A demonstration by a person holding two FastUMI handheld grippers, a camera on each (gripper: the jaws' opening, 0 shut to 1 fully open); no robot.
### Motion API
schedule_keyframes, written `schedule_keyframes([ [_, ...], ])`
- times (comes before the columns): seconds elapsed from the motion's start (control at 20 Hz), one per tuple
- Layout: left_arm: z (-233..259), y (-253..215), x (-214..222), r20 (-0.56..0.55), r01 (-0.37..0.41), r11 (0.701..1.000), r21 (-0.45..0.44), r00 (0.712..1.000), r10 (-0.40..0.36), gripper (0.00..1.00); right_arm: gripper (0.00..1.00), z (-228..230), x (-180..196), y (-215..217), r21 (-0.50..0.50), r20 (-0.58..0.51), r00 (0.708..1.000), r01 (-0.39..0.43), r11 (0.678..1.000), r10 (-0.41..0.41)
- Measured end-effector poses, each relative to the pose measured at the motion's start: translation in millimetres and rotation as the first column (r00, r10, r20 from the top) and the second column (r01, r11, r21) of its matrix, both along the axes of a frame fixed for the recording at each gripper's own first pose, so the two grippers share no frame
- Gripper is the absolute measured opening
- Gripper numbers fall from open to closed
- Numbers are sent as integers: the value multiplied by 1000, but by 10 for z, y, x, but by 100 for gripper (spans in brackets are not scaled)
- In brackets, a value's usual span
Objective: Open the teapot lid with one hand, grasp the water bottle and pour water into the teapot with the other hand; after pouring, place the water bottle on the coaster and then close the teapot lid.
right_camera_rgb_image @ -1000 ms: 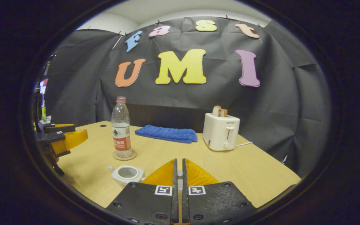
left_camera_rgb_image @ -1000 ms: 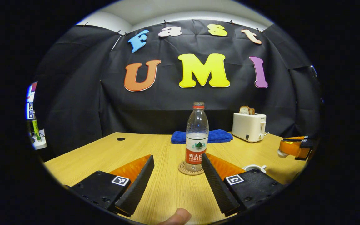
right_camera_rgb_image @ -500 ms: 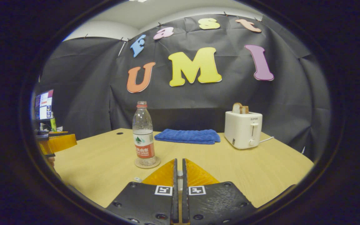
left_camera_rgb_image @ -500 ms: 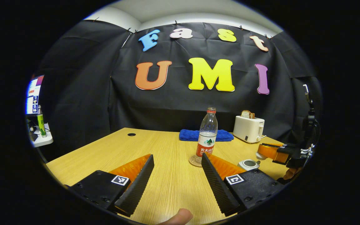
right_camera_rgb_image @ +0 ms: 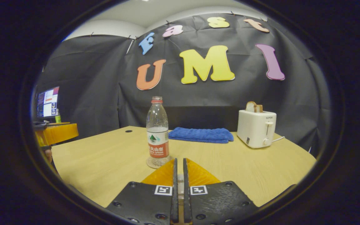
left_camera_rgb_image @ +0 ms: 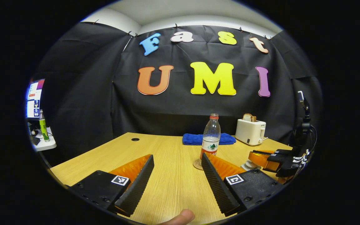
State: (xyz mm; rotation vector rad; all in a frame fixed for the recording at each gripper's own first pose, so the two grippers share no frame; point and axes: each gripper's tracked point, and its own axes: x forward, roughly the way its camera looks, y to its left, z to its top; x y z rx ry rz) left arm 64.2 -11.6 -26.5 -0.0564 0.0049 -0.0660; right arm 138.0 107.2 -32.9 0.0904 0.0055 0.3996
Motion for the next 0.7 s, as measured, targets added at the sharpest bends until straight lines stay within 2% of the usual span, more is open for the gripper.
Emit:
schedule_keyframes([
  [0.1,-28,-21,3,-14,1,1000,-1,1000,-1,96,6,7,19,-79,-16,10,999,35,999,-35],
  [0.35,-25,-68,-24,-21,9,1000,-6,1000,-9,96,6,48,-46,-161,-17,8,998,64,998,-64],
  [0.4,-29,-92,-42,-27,11,1000,3,1000,-10,96,13,75,-118,-220,-26,16,997,81,996,-81],
  [0.45,-19,-97,-61,-31,10,1000,11,999,-10,96,14,94,-195,-254,-33,21,996,92,995,-91],
  [0.65,52,-243,-233,-53,39,999,26,998,-37,96,36,347,-571,-481,-30,46,985,165,986,-164],
  [0.7,73,-308,-301,-65,62,998,29,996,-60,96,51,425,-683,-538,-32,60,982,180,983,-178],
])
